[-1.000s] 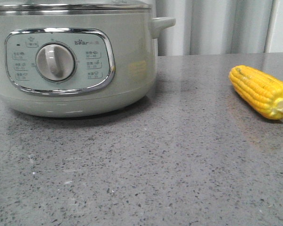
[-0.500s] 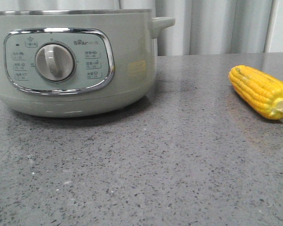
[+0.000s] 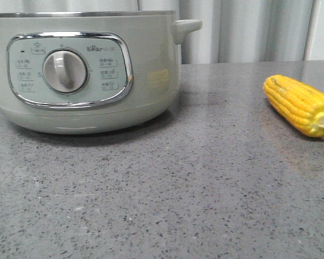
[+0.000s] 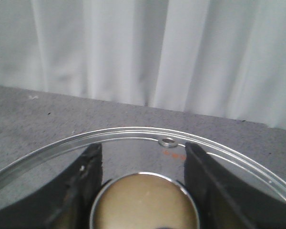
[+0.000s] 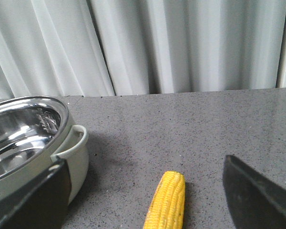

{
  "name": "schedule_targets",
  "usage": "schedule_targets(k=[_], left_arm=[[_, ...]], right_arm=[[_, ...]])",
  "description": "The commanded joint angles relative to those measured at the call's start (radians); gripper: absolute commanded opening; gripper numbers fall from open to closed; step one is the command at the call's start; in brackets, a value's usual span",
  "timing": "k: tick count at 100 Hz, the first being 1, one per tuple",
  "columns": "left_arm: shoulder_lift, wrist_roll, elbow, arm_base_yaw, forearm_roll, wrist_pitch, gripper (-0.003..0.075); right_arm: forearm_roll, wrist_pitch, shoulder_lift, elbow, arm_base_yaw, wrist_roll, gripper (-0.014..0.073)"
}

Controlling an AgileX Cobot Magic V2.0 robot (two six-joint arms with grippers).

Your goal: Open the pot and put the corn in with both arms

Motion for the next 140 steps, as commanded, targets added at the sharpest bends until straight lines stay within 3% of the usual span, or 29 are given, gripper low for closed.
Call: schedule_targets(k=[1,33,60,107,126,140], left_arm=[[-0.043,0.000,0.064,0.022,-0.024,-0.250,0.0027],[0.033,0.000,0.346,0.025,-0.024,-0.489,0.0027],[0.121,0.000,0.409,0.025,-0.024,-0.583,0.0036],[0.178,0.000,0.409,0.012,-0.022,-0.600,0.0381],[0.147,0.000,0.409,-0.024,-0.022,-0.717,0.0415],[0.018,0.000,0.399,-0.051,-0.005,-0.720,0.0410]], right_arm=[[-0.006,-0.081,0.011,-0.034,-0.005,-0.010,0.0567],[-0.006,-0.039,0.011,-0.034,-0.005,-0.010,0.0567],[-0.006,-0.039,0.011,-0.034,-0.005,-0.010,0.0567],[0.061,-0.039,0.021,-0.034,-0.005,-0.010,0.0567],[0.131,-0.014,0.128,-0.044,-0.003,-0.010,0.0567],[0.147,0.087,0.289,-0.089,-0.003,-0.010,0.0567]])
